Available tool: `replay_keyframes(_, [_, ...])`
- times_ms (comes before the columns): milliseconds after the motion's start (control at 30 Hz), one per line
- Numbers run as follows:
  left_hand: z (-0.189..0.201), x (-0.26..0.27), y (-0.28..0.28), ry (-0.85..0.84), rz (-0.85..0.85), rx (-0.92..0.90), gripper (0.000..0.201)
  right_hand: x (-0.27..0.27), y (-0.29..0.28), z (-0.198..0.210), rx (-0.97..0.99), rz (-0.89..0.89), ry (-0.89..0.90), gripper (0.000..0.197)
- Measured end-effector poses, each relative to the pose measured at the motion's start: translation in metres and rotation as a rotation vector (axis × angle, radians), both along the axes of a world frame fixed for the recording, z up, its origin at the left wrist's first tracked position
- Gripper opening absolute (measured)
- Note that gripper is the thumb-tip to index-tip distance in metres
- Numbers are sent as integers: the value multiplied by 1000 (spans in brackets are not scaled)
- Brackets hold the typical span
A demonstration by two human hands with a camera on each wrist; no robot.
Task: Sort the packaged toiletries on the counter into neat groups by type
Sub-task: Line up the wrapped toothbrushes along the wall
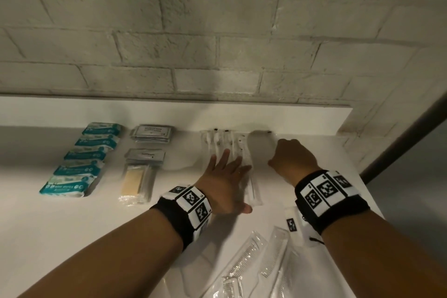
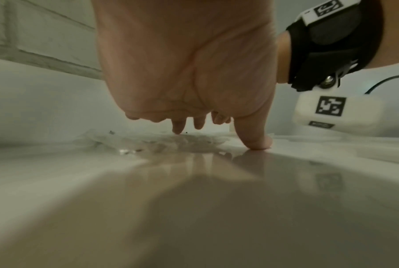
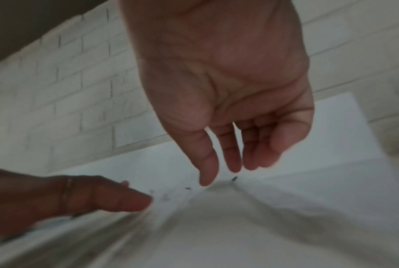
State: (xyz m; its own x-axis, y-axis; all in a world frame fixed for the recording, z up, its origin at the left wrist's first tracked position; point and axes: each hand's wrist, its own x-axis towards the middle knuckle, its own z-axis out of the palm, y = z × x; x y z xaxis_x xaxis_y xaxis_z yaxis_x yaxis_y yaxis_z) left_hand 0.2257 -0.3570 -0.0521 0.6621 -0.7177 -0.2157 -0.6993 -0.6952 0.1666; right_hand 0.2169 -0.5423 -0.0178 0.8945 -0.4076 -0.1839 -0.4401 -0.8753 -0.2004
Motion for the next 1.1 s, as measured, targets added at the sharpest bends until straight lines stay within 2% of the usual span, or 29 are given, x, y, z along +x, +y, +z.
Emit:
replay_keyframes(67, [-1, 1, -2, 33, 39, -14, 110, -5, -2, 1, -3, 35, 37, 46])
replay_keyframes(133, [-1, 4, -3, 72, 68, -22, 116, -10, 10, -3, 48, 164, 119, 60])
replay_keyframes(200, [0, 6, -4, 123, 93, -35, 121, -14, 27, -9, 136, 203, 194, 62])
replay_keyframes(267, [3, 5, -6, 144, 99, -45, 123, -10, 34, -15, 125, 150, 231, 47])
replay_keyframes(367, [5, 4, -7, 148, 96, -49, 123, -6, 33, -8, 52, 63, 294, 6])
replay_keyframes(400, [5, 4, -7, 148, 94, -50, 123, -7, 31, -7, 52, 32, 265, 10])
replay_keyframes(500, [4, 4, -5, 143, 92, -51, 123, -9, 30, -11, 99, -30, 88, 39])
replay_keyframes(567, [3, 4, -6, 140, 88, -51, 123, -10, 32, -14, 124, -40, 72, 60])
replay_keyframes(600, [3, 5, -6, 140, 89, -52, 123, -9, 33, -15, 118, -27, 107, 60])
replay_keyframes(700, [3, 5, -6, 136, 91, -54, 123, -8, 32, -11, 57, 27, 152, 27])
replay_keyframes(767, [2, 4, -6, 139, 93, -52, 123, -7, 30, -7, 65, 47, 127, 28])
replay_keyframes(867, [2, 5, -6, 145, 93, -46, 123, -6, 22, -2, 210, 24, 122, 32])
replay_keyframes(967, [2, 6, -6, 147, 89, -36, 122, -7, 16, -8, 102, 50, 138, 31])
replay_keyframes(1033, [3, 5, -6, 138, 83, -26, 122, -5, 19, -17, 18, 134, 113, 33])
replay_keyframes(1100, [3, 5, -6, 137, 83, -24, 121, -4, 28, -22, 14, 234, 114, 37])
